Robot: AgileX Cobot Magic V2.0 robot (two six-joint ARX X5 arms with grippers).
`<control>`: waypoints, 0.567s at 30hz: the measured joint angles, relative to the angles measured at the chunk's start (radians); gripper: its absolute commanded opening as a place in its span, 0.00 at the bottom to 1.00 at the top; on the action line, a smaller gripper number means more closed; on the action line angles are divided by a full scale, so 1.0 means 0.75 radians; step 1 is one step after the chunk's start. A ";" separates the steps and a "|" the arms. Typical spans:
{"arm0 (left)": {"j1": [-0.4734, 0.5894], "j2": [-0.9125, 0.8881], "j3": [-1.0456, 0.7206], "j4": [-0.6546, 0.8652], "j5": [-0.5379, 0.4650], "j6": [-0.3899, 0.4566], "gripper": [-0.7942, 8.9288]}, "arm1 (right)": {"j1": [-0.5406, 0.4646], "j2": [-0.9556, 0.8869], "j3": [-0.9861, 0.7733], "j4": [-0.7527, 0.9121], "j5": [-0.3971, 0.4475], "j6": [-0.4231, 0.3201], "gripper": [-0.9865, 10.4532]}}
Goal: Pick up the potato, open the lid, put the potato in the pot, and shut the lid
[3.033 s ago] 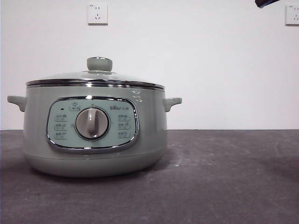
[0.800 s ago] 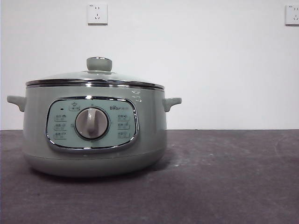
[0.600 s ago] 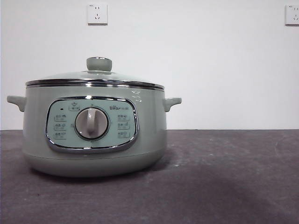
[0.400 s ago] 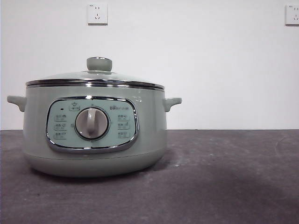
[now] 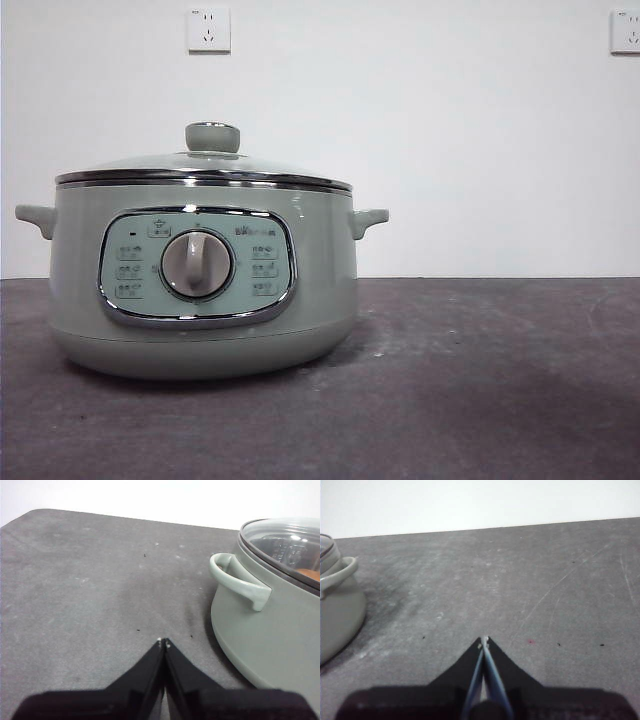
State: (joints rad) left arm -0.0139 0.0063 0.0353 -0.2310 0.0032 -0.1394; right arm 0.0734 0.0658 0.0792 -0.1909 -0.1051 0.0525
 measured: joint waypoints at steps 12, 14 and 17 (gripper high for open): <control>0.000 0.000 0.000 0.000 0.000 0.000 0.08 | 0.000 -0.082 -0.065 0.010 0.000 0.006 0.09; 0.000 0.000 0.000 0.000 -0.001 0.000 0.08 | 0.000 -0.082 -0.074 0.013 0.000 0.015 0.09; 0.000 0.000 0.000 0.000 0.000 -0.001 0.08 | 0.000 -0.082 -0.075 0.014 -0.001 0.022 0.09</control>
State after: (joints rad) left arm -0.0139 0.0063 0.0353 -0.2310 0.0032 -0.1398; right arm 0.0734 0.0040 0.0231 -0.1802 -0.1055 0.0692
